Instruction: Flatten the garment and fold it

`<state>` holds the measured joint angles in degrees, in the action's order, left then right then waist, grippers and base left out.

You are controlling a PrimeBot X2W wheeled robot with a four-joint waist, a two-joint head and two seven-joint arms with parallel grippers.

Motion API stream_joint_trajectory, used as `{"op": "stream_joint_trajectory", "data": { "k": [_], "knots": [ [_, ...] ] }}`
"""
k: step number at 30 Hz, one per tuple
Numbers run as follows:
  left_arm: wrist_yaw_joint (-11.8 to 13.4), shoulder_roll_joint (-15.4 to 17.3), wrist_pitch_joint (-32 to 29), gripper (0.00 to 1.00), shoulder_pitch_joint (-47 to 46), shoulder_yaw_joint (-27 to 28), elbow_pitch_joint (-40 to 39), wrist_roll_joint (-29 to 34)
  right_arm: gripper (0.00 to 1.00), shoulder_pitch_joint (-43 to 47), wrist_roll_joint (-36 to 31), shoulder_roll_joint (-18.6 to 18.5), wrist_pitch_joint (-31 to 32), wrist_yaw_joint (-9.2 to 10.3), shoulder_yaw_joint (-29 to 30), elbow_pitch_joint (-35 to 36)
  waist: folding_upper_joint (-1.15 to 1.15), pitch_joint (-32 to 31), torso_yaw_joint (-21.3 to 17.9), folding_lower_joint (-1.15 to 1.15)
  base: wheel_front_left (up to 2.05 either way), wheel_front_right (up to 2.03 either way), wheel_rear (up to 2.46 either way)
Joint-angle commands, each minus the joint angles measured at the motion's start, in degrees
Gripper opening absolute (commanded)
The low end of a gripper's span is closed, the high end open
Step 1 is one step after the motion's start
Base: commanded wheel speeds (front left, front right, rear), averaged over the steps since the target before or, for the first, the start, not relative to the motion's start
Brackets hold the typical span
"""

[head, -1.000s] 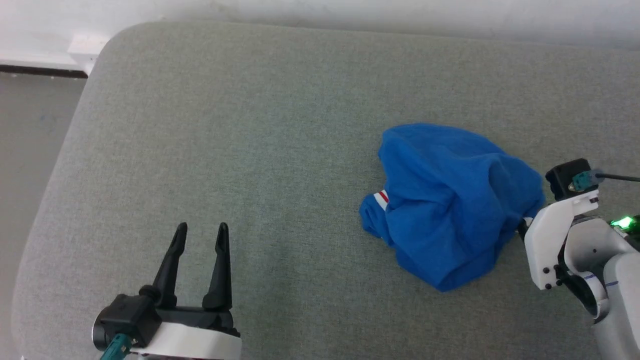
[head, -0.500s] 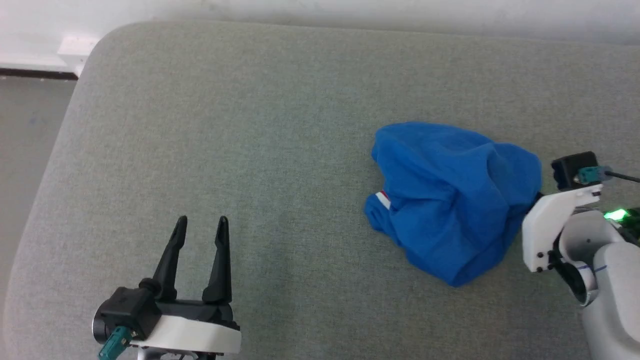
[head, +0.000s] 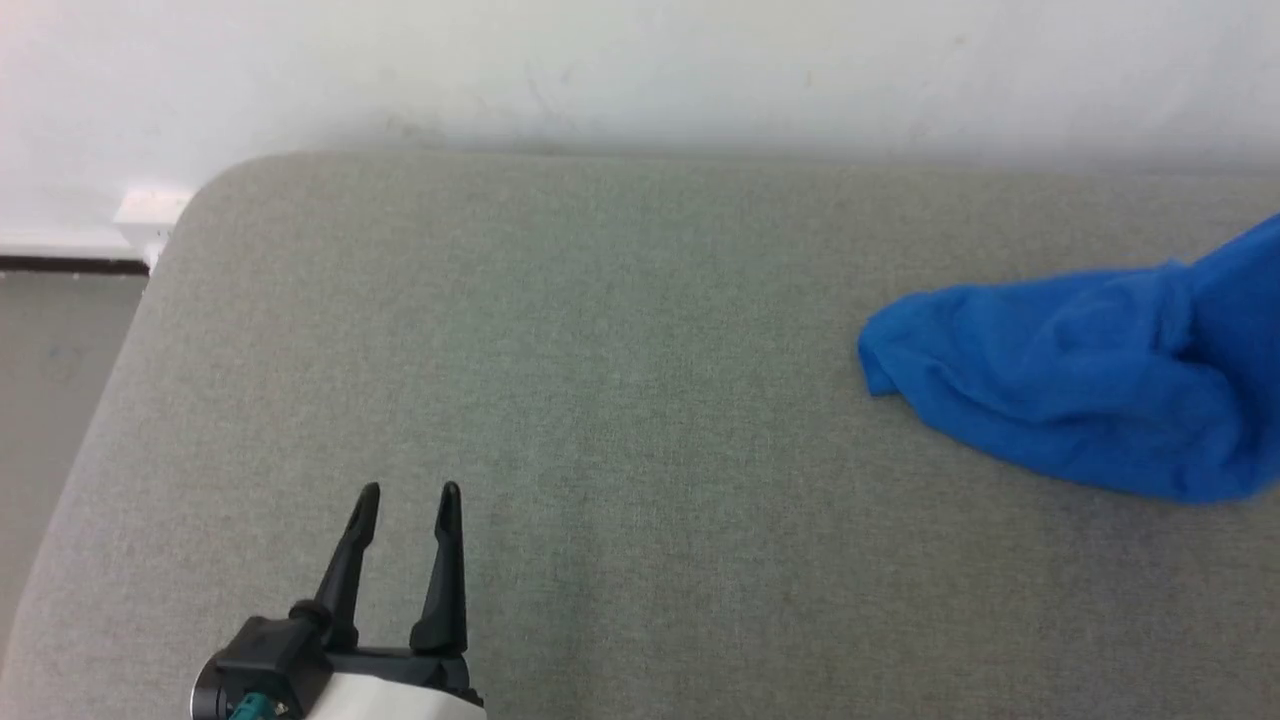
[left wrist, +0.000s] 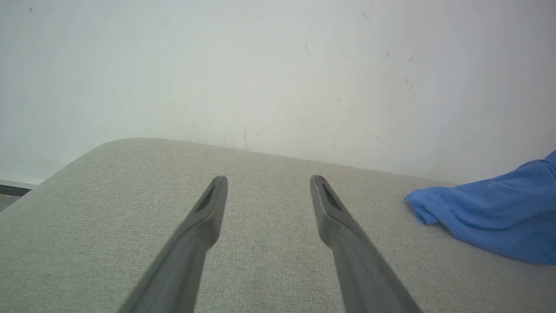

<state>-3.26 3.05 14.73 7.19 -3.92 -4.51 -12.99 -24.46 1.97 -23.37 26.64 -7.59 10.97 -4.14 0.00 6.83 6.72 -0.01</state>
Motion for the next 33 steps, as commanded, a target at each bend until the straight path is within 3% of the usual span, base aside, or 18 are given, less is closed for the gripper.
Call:
{"op": "stream_joint_trajectory", "data": {
  "k": [1, 5, 10, 21, 29, 30, 31, 32, 33],
  "knots": [
    [0.5, -0.2, 0.3, 1.00, 0.5, -0.1, 0.0, 0.2, 0.00, -1.0, -0.2, 0.1, 0.2, 0.10, -0.5, 1.2, 0.00, -1.3, -0.5, 0.01, 0.00, 0.00, 0.00],
    [0.7, -0.2, 0.3, 1.00, 0.9, -0.8, 0.3, 0.1, 0.00, -1.4, 0.8, 2.0, 1.6, 0.10, -5.8, 4.9, 0.00, -1.8, -0.5, 0.01, 0.00, 0.00, 0.00],
    [0.4, -0.2, 0.3, 1.00, 0.7, -1.6, 0.8, 0.2, 0.00, 0.3, 3.4, 7.3, 1.6, 0.10, -16.0, 4.0, 0.00, -2.2, 0.1, 0.01, 0.00, 0.00, 0.00],
    [0.1, -0.2, 0.3, 1.00, 0.9, -1.9, 2.3, 0.0, 0.00, 2.4, 9.9, 14.5, -3.7, 0.10, -42.2, -11.2, 0.00, -2.6, 2.8, 0.01, 0.00, 0.00, 0.00],
    [0.6, -0.2, 0.3, 1.00, 0.4, -3.1, 2.8, -0.9, 0.00, 0.5, 13.5, 16.9, -6.5, 0.10, -52.0, -22.3, 0.00, -1.8, 3.5, 0.01, 0.00, 0.00, 0.00],
    [0.6, -0.2, 0.3, 1.00, 0.3, -3.2, 2.9, -1.0, 0.07, 0.0, 14.1, 17.1, -6.4, 0.10, -52.7, -23.5, 0.00, -1.7, 3.5, 0.01, 0.00, 0.00, 0.00],
    [0.7, -0.2, 0.3, 1.00, 0.2, -3.1, 3.0, -1.0, 0.35, -0.5, 14.6, 17.2, -6.5, 0.10, -53.1, -24.2, 0.00, -1.7, 3.4, 0.01, 0.00, 0.00, 0.00],
    [0.8, -0.2, 0.3, 1.00, 0.2, -3.1, 3.1, -1.1, 0.92, -1.1, 15.4, 17.4, -6.7, 0.10, -53.0, -24.8, 0.00, -1.7, 3.3, 0.01, 0.00, 0.00, 0.00],
    [0.8, -0.2, 0.3, 1.00, 0.1, -3.1, 3.1, -1.2, 1.00, -1.8, 16.2, 17.5, -6.8, 0.10, -52.8, -25.0, 0.00, -1.7, 3.1, 0.01, 0.00, 0.00, 0.00]
  ]
}}
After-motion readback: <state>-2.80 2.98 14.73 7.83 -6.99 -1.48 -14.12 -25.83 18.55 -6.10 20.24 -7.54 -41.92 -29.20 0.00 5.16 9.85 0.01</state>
